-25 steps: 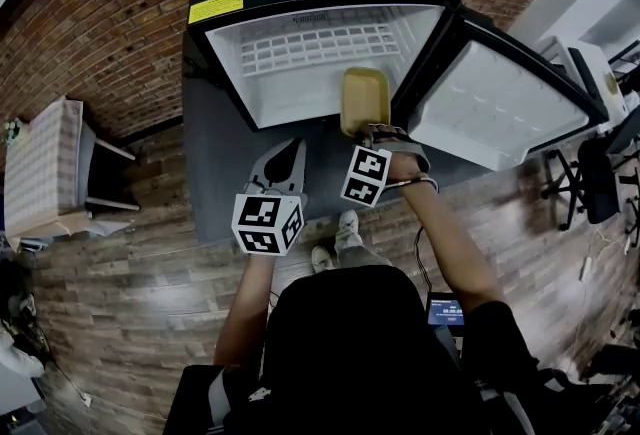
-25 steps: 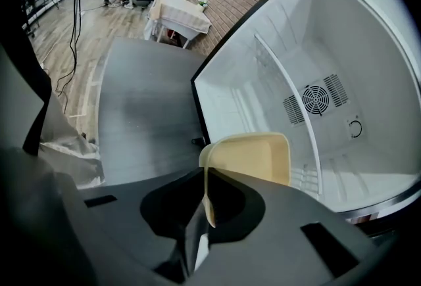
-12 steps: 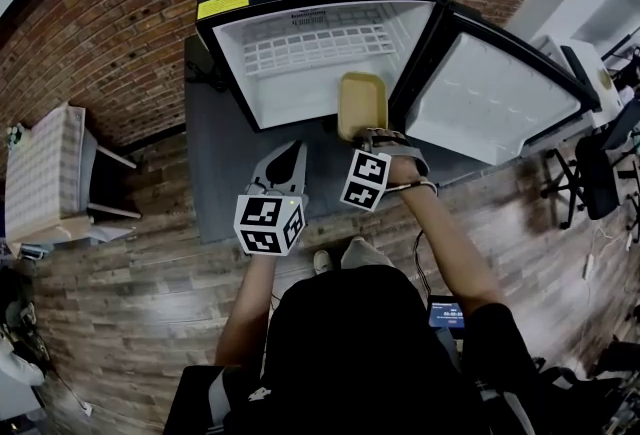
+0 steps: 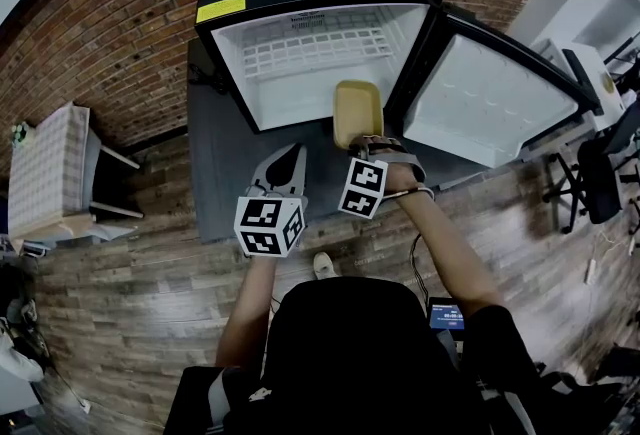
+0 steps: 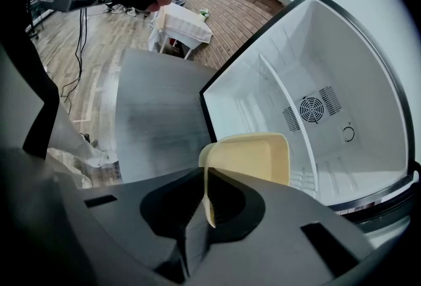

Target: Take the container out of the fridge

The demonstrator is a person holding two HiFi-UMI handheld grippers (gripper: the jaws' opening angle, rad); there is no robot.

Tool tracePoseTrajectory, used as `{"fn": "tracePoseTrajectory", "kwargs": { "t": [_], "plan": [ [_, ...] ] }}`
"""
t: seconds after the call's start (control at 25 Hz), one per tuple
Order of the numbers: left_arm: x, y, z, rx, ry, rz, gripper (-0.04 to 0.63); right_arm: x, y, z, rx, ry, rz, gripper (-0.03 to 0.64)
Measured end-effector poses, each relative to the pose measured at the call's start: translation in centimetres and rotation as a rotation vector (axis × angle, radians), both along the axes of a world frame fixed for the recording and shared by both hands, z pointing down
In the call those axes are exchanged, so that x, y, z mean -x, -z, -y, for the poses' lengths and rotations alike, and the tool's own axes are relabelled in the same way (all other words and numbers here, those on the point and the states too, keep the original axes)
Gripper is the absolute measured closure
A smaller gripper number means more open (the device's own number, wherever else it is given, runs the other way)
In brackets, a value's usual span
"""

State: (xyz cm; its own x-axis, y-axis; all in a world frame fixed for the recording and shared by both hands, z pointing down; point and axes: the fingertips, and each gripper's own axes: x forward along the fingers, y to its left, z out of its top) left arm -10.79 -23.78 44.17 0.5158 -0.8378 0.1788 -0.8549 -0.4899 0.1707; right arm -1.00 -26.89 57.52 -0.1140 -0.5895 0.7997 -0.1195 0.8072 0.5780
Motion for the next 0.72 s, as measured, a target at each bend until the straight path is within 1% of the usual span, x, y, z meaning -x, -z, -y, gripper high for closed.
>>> {"fn": "tracePoseTrajectory", "kwargs": {
  "t": [0.24,0.72],
  "plan": [
    [-1.8,0.4,-2.1,0.005,0.013,-0.011,0.583,-1.5,0.2,-2.7,0.005,0.038,-0.023,0.566],
    [-5.8,0.4,-9.0,0.004,0.039,-0.002,0.583,-5.1,0.6,-9.4,0.002,0.077,-0.02,0.565]
  ]
}}
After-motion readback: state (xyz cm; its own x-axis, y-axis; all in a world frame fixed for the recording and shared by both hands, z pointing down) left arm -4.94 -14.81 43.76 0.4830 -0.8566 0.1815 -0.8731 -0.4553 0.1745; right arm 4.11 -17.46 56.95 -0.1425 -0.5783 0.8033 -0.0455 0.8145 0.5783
